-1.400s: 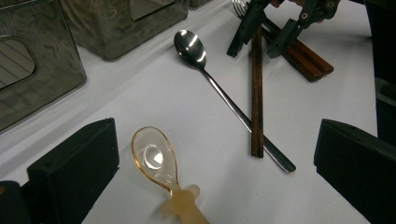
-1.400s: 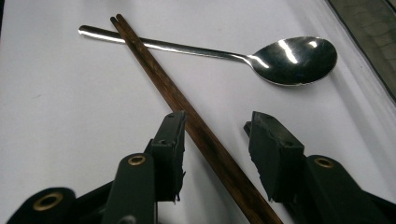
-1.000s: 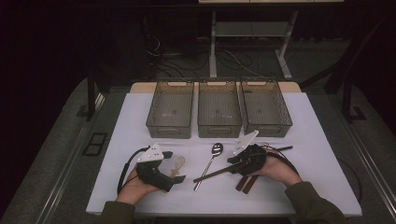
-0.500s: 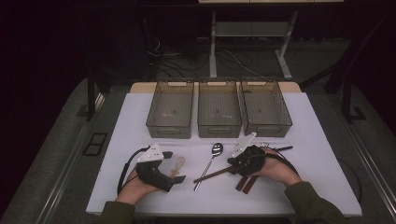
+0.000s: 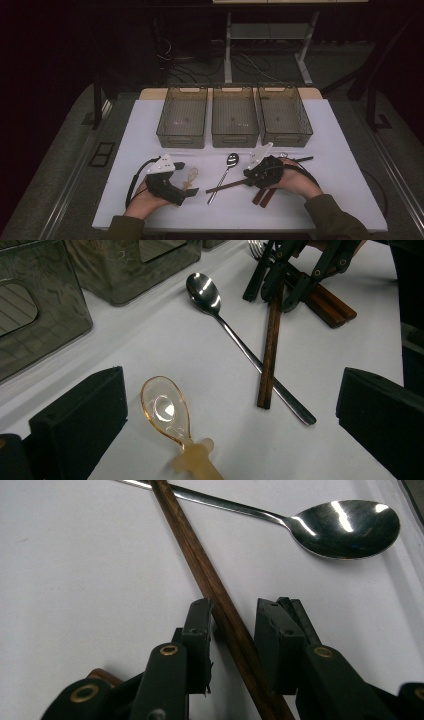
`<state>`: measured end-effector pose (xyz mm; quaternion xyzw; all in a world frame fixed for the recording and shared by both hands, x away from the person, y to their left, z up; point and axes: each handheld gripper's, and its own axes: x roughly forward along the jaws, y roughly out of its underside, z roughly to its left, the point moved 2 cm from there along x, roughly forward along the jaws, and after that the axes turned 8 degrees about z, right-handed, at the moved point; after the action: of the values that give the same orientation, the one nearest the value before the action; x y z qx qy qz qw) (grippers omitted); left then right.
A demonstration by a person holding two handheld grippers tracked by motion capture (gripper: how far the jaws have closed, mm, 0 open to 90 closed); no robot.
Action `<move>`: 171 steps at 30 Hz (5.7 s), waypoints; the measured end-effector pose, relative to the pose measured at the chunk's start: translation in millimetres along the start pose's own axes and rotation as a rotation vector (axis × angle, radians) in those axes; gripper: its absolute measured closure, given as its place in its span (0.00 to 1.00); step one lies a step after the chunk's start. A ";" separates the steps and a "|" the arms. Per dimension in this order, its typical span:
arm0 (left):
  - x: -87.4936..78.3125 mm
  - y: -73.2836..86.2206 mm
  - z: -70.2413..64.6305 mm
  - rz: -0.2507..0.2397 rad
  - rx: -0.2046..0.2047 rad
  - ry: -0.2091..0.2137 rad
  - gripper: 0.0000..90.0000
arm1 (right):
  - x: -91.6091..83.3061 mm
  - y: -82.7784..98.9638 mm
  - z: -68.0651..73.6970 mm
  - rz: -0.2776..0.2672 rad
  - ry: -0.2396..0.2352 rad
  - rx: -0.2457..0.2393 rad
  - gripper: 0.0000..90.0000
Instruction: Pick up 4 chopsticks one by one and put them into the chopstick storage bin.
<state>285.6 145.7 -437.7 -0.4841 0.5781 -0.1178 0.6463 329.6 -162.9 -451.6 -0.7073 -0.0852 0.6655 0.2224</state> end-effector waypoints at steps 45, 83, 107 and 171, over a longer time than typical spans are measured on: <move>-0.2 -0.1 0.6 -0.004 -0.001 0.003 0.00 | -1.2 2.4 -18.2 -0.014 0.060 -0.039 0.88; -1.2 0.1 -0.7 0.002 0.006 0.006 0.00 | -7.9 4.6 9.2 0.014 0.001 0.124 0.87; -0.6 -0.2 -1.3 -0.004 0.010 0.013 0.00 | -45.8 33.4 10.7 -0.105 0.056 0.226 0.72; -0.3 -0.3 -2.1 -0.002 0.014 0.016 0.00 | -22.8 38.1 2.5 -0.027 0.039 0.204 0.87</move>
<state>283.9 144.7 -437.0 -0.4791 0.5819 -0.1265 0.6449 318.2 -205.7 -447.3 -0.6928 -0.0224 0.6537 0.3038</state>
